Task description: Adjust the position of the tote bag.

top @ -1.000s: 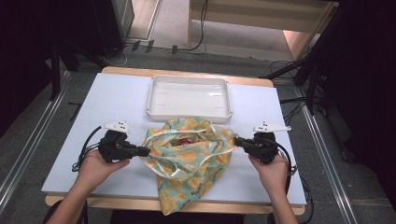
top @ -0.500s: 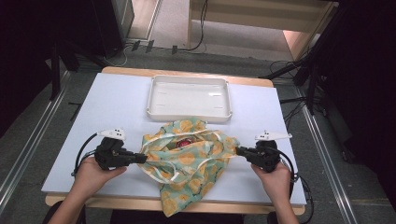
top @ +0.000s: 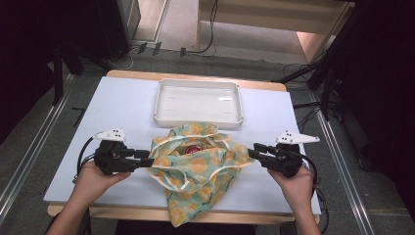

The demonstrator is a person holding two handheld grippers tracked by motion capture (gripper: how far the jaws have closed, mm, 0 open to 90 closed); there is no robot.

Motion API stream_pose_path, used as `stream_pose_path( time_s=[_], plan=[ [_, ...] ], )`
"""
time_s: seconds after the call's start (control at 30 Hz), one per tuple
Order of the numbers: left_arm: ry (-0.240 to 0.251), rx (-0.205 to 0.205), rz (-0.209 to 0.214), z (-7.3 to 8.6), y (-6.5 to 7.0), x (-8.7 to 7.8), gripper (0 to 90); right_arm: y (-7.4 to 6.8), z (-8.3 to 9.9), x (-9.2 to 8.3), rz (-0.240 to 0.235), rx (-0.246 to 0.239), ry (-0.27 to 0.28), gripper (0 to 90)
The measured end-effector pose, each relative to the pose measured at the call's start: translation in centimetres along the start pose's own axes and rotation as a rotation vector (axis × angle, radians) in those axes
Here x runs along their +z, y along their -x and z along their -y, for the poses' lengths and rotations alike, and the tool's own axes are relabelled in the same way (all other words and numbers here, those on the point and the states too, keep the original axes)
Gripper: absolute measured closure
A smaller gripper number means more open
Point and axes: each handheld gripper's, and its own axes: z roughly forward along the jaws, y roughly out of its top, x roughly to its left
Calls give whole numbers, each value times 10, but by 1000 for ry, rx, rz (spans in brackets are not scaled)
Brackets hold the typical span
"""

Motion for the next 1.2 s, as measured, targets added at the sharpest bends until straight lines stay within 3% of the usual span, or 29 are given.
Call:
stream_pose_path(
  time_s=[0.07,0.2,0.33,0.47,0.7,0.9,1.0,1.2],
  plan=[
    [-5,9,-16,-9,1,0,640,-3,-9,2,-14,-1,-7,746],
    [3,30,-8,-29,4,1,781,-10,-27,13,-63,-25,-12,833],
    [-22,29,-10,-47,3,14,829,-14,-45,32,-104,-44,-52,900],
    [-25,21,-3,-58,0,25,894,-16,-58,52,-135,-53,-77,900],
    [-40,27,-1,-73,0,47,900,-17,-75,77,-186,-104,-82,900],
    [-69,34,7,-72,1,63,900,-10,-71,103,-214,-105,-146,900],
    [-81,24,23,-68,-2,66,900,-9,-63,108,-218,-93,-160,900],
    [-101,22,11,-56,-2,71,900,-14,-48,111,-225,-87,-179,900]
  ],
)
